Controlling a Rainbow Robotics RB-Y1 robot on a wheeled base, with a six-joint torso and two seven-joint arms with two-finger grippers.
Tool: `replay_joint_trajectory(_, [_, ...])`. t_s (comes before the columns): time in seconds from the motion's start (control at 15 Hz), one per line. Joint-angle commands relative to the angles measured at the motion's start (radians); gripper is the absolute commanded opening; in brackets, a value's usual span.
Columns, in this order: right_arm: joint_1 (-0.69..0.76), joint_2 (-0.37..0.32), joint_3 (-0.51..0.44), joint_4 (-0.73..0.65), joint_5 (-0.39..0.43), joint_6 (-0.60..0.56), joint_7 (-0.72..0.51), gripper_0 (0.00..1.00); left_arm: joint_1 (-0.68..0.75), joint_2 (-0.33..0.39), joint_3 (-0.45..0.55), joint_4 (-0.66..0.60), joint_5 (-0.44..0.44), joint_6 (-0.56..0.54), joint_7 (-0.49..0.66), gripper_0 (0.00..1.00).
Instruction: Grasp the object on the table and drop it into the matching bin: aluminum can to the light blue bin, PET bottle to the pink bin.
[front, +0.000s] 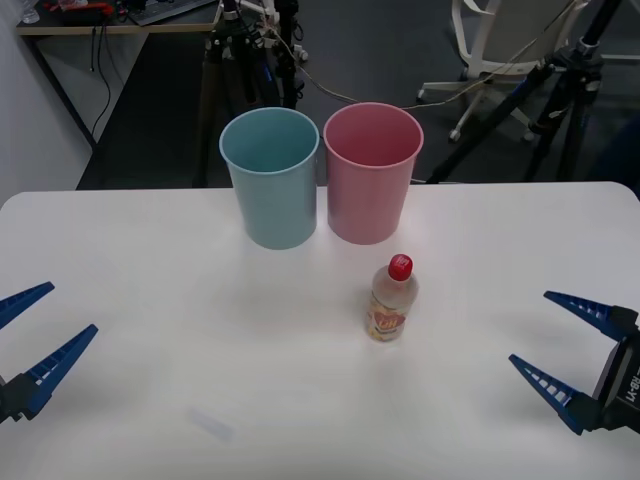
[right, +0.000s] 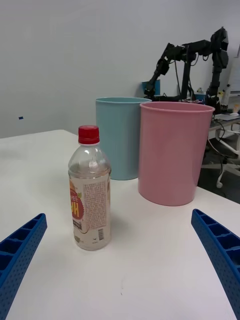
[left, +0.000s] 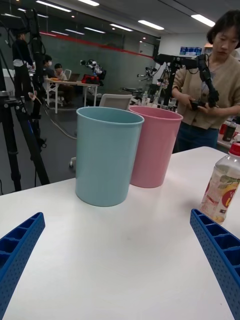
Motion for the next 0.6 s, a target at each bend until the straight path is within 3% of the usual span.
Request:
replay_joint_trajectory(0.07, [-0.052, -0.002, 0.077, 0.074, 0.000, 0.001, 0.015, 1.00, 0.000, 0.000, 0.000, 0.000, 0.000, 0.000, 0.000, 1.00])
replay_joint_trajectory(0.27, [-0.119, 0.002, 0.154, 0.147, 0.000, 0.001, 0.041, 1.00, 0.000, 0.000, 0.000, 0.000, 0.000, 0.000, 0.000, 1.00])
replay_joint_trajectory(0.6, [-0.256, 0.102, 0.177, 0.275, 0.078, 0.003, 0.082, 1.00, 0.000, 0.000, 0.000, 0.000, 0.000, 0.000, 0.000, 1.00])
